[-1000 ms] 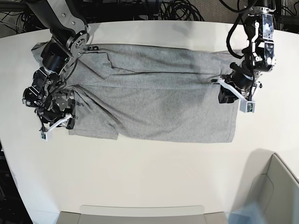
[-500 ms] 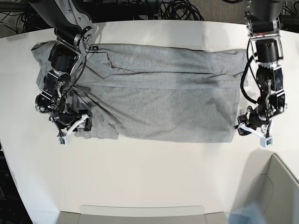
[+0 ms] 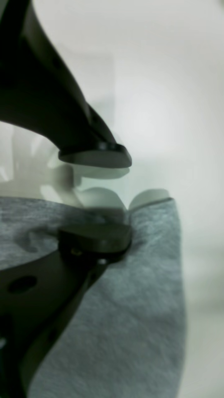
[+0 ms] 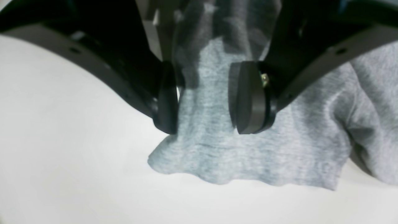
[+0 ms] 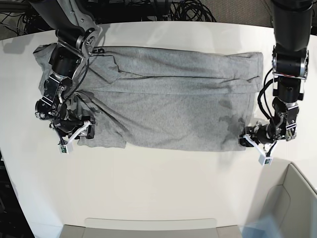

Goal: Fold the T-shirt properly
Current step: 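Move the left gripper to the other hem corner and grasp it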

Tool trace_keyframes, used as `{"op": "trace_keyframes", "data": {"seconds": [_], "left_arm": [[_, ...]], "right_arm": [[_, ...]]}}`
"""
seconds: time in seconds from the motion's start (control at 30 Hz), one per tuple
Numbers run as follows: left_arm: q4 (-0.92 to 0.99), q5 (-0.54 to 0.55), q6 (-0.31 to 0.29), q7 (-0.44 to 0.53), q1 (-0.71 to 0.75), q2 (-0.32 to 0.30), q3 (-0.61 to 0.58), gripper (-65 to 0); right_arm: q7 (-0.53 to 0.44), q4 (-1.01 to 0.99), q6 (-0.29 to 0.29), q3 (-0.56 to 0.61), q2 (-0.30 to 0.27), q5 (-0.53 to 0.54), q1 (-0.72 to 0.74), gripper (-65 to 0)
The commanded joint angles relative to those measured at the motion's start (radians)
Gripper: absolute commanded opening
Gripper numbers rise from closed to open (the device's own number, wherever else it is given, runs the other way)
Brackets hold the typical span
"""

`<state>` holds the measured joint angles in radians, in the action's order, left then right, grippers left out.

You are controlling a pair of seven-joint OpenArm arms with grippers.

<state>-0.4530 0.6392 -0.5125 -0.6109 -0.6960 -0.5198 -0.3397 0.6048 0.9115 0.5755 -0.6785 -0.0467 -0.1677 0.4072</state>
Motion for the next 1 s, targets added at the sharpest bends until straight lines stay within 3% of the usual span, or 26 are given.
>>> {"op": "trace_keyframes", "data": {"seconds": [0.0, 0.1, 0.4, 0.57, 0.73, 0.97], "left_arm": [[0.010, 0.000, -0.016, 0.023, -0.021, -0.018, 0.008, -35.3], [0.018, 0.000, -0.022, 0.039, -0.023, -0.018, 0.006, -35.2], [0.018, 0.004, -0.176, 0.039, -0.023, -0.020, 0.014, -35.2], [0.018, 0.004, -0.180, 0.046, -0.024, -0.018, 0.017, -35.2], [0.020, 0.000, -0.182, 0.050, -0.024, -0.038, 0.147, -35.2], [0.021, 0.003, -0.183, 0.032, -0.054, -0.041, 0.080, -35.2]], "right_arm": [[0.045, 0.002, -0.009, 0.000, -0.017, -0.036, 0.008, -34.9], [0.045, 0.001, -0.009, 0.000, -0.022, -0.036, 0.008, -34.9], [0.045, 0.001, -0.009, 0.000, -0.020, -0.036, 0.011, -34.9], [0.045, 0.001, -0.009, 0.000, -0.020, -0.036, 0.011, -34.9], [0.045, 0.001, -0.009, 0.000, -0.020, -0.036, 0.011, -34.9], [0.045, 0.001, -0.009, 0.000, -0.020, -0.036, 0.011, -34.9]]}}
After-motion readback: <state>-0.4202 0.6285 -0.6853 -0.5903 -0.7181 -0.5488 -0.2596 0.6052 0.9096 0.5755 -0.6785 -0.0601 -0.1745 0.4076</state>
